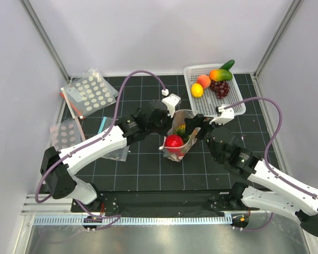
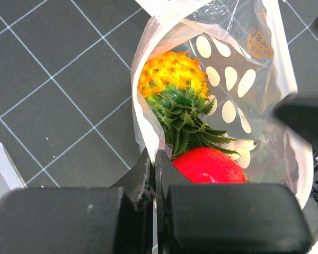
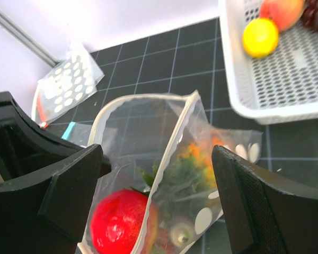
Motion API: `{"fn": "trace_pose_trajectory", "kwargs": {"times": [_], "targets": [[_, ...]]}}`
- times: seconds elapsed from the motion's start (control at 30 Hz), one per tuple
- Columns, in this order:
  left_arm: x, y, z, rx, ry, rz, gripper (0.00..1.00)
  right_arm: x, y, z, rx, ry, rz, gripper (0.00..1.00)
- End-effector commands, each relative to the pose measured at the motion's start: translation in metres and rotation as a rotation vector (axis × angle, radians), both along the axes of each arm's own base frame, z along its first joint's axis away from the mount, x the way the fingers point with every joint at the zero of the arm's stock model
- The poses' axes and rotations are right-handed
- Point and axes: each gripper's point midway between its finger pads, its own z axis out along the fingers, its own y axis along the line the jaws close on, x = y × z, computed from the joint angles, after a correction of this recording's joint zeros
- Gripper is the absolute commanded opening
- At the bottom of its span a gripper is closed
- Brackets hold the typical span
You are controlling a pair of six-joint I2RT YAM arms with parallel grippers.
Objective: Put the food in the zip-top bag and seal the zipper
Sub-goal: Adjust the zipper food storage bag at the center of the board, then zip the zipper food storage bag at the center of the board.
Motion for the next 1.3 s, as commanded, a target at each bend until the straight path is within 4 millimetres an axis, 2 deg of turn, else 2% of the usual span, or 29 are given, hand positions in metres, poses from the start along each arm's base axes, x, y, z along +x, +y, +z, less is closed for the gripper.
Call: {"fn": "trace_pose_trajectory", "kwargs": {"times": [0.0,0.03,0.1,0.13,0.2,0.23,0.27,0.47,0.53,0.6,0.63,0.67,0.73,0.77,0.87,0.93,1.07,1.17,1.2,1.27], "targets": [[0.005,-0.002,0.028,-0.06,-0.086,-0.001,0.0,0.004,-0.022,0.036,-0.165,-0.077,-0.057,0.88],[0.006,-0.003,0.028,-0.06,-0.088,-0.002,0.0,0.004,-0.026,0.033,-0.215,-0.058,-0.062,0.86],[0.006,-0.004,0.027,-0.06,-0.086,-0.005,0.0,0.006,-0.026,0.039,-0.257,-0.06,-0.057,0.84],[0.007,-0.004,0.026,-0.057,-0.085,-0.004,0.0,0.007,-0.023,0.034,-0.284,-0.042,-0.038,0.84],[0.006,-0.004,0.027,-0.057,-0.087,-0.007,0.0,0.01,-0.016,0.037,-0.299,-0.042,-0.007,0.83],[0.006,-0.005,0.026,-0.057,-0.087,-0.007,0.0,0.015,-0.013,0.028,-0.352,-0.014,-0.004,0.83],[0.007,-0.004,0.027,-0.057,-0.089,-0.006,0.0,0.018,-0.012,0.034,-0.365,-0.013,-0.007,0.84],[0.006,-0.002,0.025,-0.047,-0.097,-0.01,0.0,0.04,0.006,0.0,-0.55,0.101,0.055,0.93],[0.006,-0.003,0.026,-0.051,-0.099,-0.015,0.0,0.048,0.001,-0.003,-0.563,0.115,0.024,0.93],[0.006,-0.002,0.026,-0.052,-0.098,-0.013,0.0,0.054,0.002,-0.009,-0.54,0.133,0.031,0.86],[0.005,-0.001,0.026,-0.05,-0.1,-0.01,0.0,0.059,-0.006,-0.011,-0.525,0.148,0.014,0.82],[0.006,0.0,0.028,-0.056,-0.105,-0.005,0.0,0.059,-0.002,-0.014,-0.493,0.162,0.048,0.7],[0.005,0.002,0.03,-0.063,-0.107,0.0,0.01,0.062,-0.01,-0.015,-0.458,0.173,0.045,0.53],[0.004,0.002,0.031,-0.068,-0.109,0.002,0.07,0.061,-0.011,-0.016,-0.445,0.177,0.055,0.33],[0.002,0.005,0.036,-0.087,-0.116,0.009,0.21,0.062,-0.018,-0.014,-0.408,0.179,0.047,0.09],[0.001,0.006,0.038,-0.099,-0.121,0.006,0.25,0.063,-0.02,-0.015,-0.391,0.186,0.039,0.03],[-0.004,0.009,0.043,-0.121,-0.134,-0.01,0.5,0.068,-0.027,-0.017,-0.37,0.216,0.007,0.01],[-0.009,0.014,0.047,-0.151,-0.162,-0.013,0.61,0.072,-0.035,-0.022,-0.36,0.25,-0.011,0.01],[-0.008,0.017,0.043,-0.152,-0.172,-0.007,0.63,0.073,-0.04,-0.024,-0.356,0.262,-0.023,0.01],[-0.012,0.021,0.049,-0.174,-0.199,-0.017,0.66,0.075,-0.042,-0.028,-0.338,0.279,-0.021,0.01]]}}
